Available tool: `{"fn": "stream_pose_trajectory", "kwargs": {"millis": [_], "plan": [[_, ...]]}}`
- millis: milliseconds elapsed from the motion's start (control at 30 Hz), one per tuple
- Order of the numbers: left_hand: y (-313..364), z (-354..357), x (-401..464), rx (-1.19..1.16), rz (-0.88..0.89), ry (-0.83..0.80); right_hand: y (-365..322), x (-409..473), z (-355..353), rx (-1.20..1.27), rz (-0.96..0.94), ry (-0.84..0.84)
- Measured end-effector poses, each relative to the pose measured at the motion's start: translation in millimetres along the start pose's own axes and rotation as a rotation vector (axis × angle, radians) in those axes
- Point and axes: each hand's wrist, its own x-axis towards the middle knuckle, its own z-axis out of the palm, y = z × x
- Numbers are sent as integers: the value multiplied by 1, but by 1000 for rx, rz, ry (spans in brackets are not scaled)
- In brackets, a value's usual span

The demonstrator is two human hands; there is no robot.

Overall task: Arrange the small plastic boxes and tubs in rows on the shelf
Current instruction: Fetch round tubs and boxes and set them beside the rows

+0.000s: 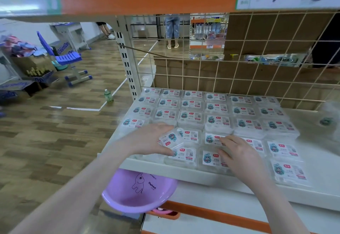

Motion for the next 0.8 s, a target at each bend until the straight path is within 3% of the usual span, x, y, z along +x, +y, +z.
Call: {"fn": "stream_pose_trajectory", "kwargs": {"millis": [233,367,567,733,800], "plan": [[-3,-28,15,262,202,-307,3,-4,1,-10,-22,-7],[-1,-26,21,288,220,-371,4,-5,3,9,-19,8],[4,-23,10,273,209,-213,6,-8,5,5,-62,63],[20,7,3,509,-107,26,6,-7,8,-6,-85,109],[24,17,0,519,-155,101,5,-7,8,-10,-88,116]]}}
